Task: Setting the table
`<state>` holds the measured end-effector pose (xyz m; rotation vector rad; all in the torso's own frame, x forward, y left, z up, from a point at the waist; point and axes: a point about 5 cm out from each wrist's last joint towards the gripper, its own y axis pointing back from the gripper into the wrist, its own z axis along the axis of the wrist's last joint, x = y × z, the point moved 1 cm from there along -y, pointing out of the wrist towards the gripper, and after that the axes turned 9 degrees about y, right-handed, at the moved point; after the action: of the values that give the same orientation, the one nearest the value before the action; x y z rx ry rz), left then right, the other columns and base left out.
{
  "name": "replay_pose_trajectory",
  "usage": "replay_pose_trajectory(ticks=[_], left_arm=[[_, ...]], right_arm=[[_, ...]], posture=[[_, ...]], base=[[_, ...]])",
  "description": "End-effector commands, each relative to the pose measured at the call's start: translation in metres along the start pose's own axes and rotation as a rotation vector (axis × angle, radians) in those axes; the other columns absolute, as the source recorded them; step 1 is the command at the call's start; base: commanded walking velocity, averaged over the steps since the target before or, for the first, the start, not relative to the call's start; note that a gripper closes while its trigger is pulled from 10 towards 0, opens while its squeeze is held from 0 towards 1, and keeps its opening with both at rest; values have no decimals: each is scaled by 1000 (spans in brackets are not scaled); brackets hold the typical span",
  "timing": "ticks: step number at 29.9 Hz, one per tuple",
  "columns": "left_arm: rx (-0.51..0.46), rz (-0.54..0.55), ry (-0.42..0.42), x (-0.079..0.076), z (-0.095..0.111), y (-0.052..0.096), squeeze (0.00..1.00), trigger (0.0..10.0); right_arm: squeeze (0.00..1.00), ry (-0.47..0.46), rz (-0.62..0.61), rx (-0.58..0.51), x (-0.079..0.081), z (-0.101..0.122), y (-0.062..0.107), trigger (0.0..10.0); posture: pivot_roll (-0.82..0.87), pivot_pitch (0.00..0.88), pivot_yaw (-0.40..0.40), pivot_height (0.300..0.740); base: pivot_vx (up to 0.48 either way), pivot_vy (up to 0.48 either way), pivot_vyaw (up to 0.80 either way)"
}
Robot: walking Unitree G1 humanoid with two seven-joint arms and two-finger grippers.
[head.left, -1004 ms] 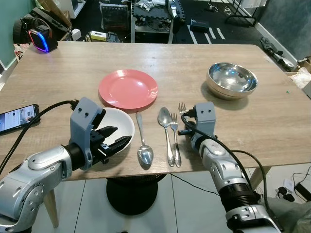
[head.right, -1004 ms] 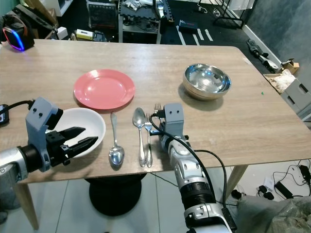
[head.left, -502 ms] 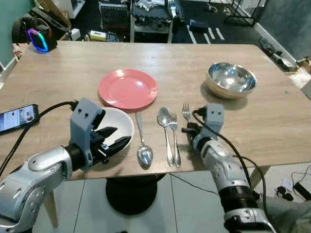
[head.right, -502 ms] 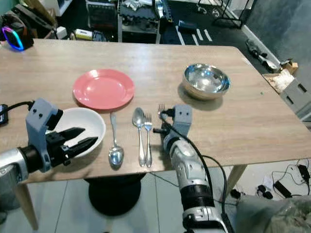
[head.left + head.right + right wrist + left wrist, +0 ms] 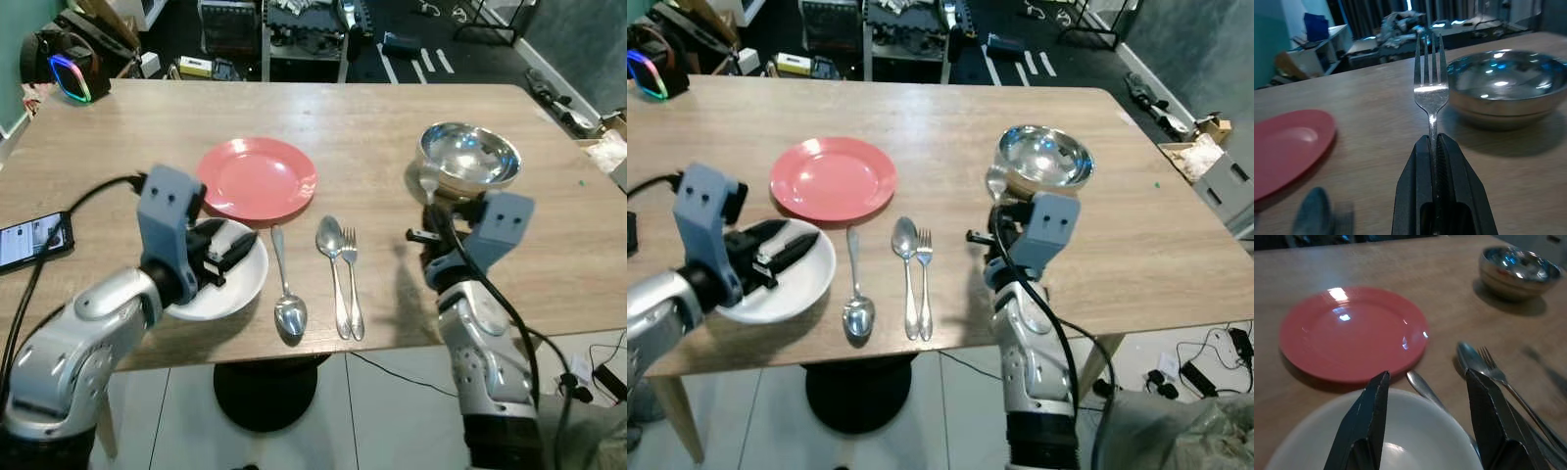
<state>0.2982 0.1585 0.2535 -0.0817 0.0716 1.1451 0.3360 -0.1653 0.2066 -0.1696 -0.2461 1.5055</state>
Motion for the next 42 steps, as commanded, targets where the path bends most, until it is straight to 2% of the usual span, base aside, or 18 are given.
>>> replay_pose_trajectory(ticks=[1,4,7,11,13,14,19,30,42], left_arm=[[9,53,-25,7,-4,-1,0,10000],[14,108,-85,13,-6,-1,0,10000],[11,130,-181,12,-8,-2,0,10000],[10,113,-158,10,-10,-3,0,10000],[-13,113,-73,8,-10,-7,0,10000],[-13,111,-65,8,-10,-8,0,10000],[-16,119,-68,7,-12,-11,0,10000],[-38,107,-84,7,-11,-16,0,10000],[-43,100,-94,5,-12,-19,0,10000]], right_arm=[[0,22,-47,27,-12,-8,6,10000],[0,59,-98,42,-25,-12,13,10000],[0,83,-119,40,-29,-12,16,10000],[0,74,-120,45,-29,-14,17,10000],[0,52,-109,46,-26,-15,17,10000],[0,52,-108,46,-25,-16,17,10000],[0,44,-109,57,-26,-17,16,10000],[0,26,-145,87,-35,-22,16,10000],[0,25,-152,99,-37,-26,15,10000]], posture=[[83,116,35,740],[81,116,34,740],[79,116,35,740],[74,113,34,740],[68,107,34,740],[68,107,34,740],[63,103,35,740],[53,93,38,740],[49,85,40,740]], base=[[0,0,0],[0,0,0],[0,0,0],[0,0,0],[0,0,0],[0,0,0],[0,0,0],[0,0,-800],[0,0,-800]])
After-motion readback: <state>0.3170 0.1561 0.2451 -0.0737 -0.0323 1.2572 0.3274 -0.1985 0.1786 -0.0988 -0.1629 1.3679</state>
